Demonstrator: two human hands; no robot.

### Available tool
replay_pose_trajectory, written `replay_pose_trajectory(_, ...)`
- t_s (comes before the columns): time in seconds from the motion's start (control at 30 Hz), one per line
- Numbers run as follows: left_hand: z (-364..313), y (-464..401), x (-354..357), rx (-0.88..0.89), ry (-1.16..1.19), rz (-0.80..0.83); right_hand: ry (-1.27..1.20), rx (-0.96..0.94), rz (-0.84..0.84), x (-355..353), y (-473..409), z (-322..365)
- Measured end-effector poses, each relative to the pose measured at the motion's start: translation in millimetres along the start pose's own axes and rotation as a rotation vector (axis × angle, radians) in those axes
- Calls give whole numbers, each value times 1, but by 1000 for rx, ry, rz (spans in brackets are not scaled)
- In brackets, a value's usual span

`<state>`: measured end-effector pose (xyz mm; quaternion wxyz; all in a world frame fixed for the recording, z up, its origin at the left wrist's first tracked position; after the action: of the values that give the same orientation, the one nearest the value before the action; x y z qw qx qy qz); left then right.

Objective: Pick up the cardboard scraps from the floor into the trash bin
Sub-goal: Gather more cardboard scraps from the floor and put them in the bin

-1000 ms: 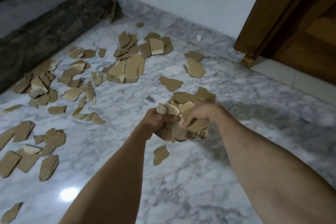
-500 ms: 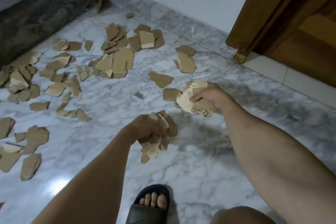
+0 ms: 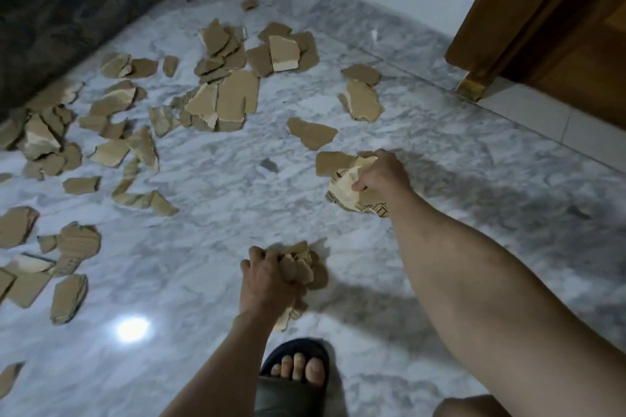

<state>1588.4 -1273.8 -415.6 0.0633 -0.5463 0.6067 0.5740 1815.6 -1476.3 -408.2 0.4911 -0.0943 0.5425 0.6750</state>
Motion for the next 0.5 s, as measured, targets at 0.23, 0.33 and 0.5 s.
replay_pose_trajectory(0.23, 1, -15, -10, -50, 270, 130, -148, -37, -121, -6, 0, -5)
replay_pose_trajectory(0.33, -3, -45, -33, -6, 454, 105, -321, -57, -109, -14, -3, -9)
replay_pose_trajectory(0.5, -38, -82, -88, 10, 889, 44, -446, -137, 13, -50, -3, -1)
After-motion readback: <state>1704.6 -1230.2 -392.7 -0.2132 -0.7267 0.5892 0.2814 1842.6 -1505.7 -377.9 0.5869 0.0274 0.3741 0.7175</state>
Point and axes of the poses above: each hand's wrist, its own y-axis away from the middle knuckle, its own x-axis out of the palm, z = x × y, the point moved 6 cm from there along -y, towards the middle knuckle, and after that the axes turned 7 degrees about z, right-handed, at the moved point
